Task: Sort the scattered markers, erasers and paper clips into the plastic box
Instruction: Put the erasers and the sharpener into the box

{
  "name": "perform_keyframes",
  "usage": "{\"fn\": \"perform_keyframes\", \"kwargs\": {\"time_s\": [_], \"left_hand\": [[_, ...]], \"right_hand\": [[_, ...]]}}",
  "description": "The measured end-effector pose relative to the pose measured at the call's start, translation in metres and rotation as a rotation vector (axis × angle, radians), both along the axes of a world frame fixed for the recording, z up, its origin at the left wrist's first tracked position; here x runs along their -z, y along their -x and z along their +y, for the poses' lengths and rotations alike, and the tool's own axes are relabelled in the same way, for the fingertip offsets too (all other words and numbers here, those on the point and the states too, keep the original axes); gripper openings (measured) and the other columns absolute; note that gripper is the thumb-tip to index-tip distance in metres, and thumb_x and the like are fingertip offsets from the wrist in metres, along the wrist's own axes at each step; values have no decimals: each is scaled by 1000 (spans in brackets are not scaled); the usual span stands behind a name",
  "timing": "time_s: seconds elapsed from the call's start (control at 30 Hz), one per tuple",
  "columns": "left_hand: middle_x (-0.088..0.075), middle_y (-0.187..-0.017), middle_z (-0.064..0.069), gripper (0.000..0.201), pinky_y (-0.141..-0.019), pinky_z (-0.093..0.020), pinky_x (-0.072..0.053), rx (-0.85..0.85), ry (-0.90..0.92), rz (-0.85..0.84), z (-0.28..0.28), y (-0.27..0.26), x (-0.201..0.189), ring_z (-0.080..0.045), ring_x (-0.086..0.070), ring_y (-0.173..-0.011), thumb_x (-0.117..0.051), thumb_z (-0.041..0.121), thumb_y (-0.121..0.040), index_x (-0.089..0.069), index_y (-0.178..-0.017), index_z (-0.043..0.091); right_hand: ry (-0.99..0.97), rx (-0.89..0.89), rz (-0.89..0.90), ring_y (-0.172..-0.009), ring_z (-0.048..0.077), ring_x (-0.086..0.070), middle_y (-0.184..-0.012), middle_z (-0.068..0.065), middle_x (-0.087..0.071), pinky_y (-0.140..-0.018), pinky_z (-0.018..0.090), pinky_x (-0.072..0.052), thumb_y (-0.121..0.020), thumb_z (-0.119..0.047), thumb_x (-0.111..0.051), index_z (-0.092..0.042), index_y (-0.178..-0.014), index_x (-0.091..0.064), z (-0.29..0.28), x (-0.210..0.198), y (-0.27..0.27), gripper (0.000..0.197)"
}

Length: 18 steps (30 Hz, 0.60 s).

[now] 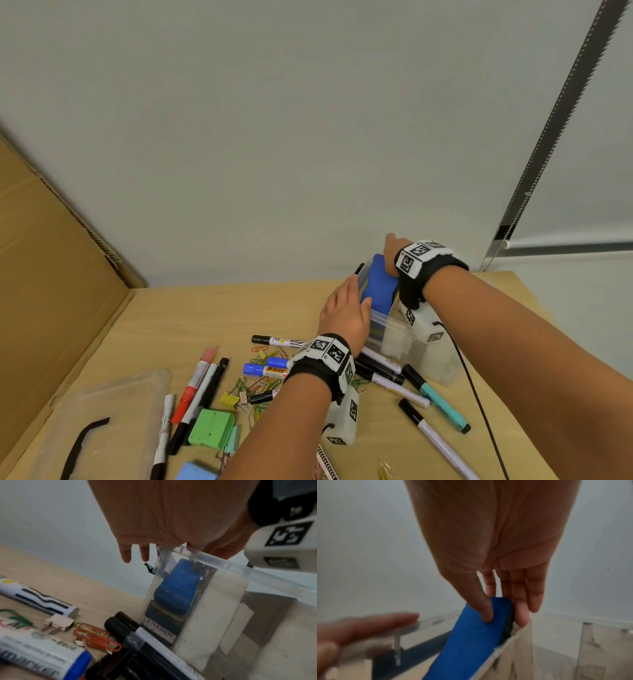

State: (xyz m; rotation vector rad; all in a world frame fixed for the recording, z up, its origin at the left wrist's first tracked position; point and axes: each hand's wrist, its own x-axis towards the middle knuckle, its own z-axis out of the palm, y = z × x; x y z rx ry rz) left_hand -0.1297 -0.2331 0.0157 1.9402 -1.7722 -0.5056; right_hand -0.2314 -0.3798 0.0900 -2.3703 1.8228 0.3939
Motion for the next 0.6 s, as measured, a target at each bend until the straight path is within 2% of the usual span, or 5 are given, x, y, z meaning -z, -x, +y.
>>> {"fn": "perform_keyframes", "kwargs": {"time_s": [0.1,0.2,0.27,0.4,0.6], "left_hand": [[-12,-159,2,57,-117,-41,-20,-1,-4,-1,-1,0,0,-20,-15,-144,-20,42,-101,-6,-152,20],[-13,-159,2,57,-117,-41,-20,-5,5,0,-1,1,0,-20,-15,-144,-21,41,-101,-7,-151,20],[-13,-159,2,57,-117,-41,-20,-8,6,-1,-1,1,2,-19,-15,-144,-21,41,-101,-7,-151,20],[-12,-159,2,57,-117,-42,-20,-5,-6,-11,-1,0,-1,-19,-14,-145,-20,42,-101,-6,-151,21],[-11,-159,4,56,-116,-46,-20,-21,-44,-16,0,2,-9,-22,-15,-144,-19,43,-100,-7,-151,23]], "right_hand": [[-29,-63,130,-115,36,-55,-129,15,-51,-94,46,-49,-69,-27,-74,-12,-124,-47,18,-14,-2,63],[-101,-148,220,-109,31,-57,-124,11,-54,-93,45,-51,-52,-33,-82,-22,-111,-56,42,-33,-3,65],[-149,-176,248,-105,28,-57,-125,9,-55,-93,39,-50,-60,-32,-80,-22,-116,-56,52,-41,-2,62],[-169,-191,247,-123,28,-51,-138,8,-49,-100,35,-43,-77,-26,-72,-18,-136,-46,51,-34,-5,65],[-127,-143,-20,-132,27,-42,-146,12,-41,-109,36,-34,-97,-17,-44,-9,-142,-38,63,-13,-8,46]]}}
